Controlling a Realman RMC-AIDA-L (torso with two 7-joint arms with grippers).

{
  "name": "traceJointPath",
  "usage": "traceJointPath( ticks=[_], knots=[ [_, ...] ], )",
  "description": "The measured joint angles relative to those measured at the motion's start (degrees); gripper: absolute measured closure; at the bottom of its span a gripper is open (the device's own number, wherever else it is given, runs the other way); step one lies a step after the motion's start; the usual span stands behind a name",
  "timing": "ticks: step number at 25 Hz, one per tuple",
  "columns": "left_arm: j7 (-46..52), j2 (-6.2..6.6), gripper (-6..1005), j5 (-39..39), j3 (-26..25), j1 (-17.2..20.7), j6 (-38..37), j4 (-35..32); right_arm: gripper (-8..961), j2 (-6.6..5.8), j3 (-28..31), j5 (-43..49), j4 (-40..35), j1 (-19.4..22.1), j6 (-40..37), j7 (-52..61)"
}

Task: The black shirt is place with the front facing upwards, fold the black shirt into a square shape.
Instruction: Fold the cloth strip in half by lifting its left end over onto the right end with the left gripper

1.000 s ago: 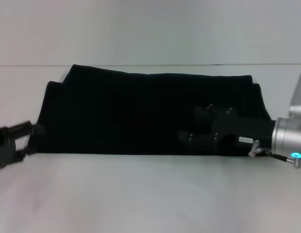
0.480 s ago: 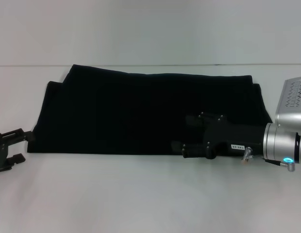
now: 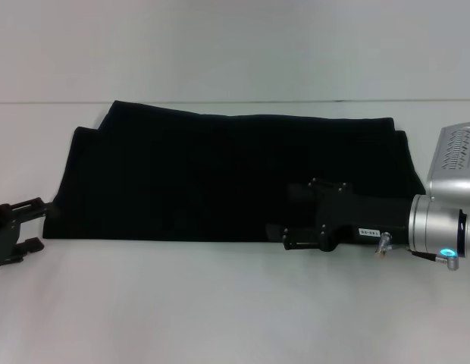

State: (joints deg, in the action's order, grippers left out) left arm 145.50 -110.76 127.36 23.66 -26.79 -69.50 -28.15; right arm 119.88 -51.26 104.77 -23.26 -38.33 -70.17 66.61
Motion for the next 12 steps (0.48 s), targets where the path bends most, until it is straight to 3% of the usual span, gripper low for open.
traceJointPath(
  ticks=[12],
  knots=[
    [0.01,-0.34,201,0.15,0.36,-3.43,3.22,2.04,22,0.00,-0.07,-0.01,0.35,0.10,-0.07,0.00]
  ],
)
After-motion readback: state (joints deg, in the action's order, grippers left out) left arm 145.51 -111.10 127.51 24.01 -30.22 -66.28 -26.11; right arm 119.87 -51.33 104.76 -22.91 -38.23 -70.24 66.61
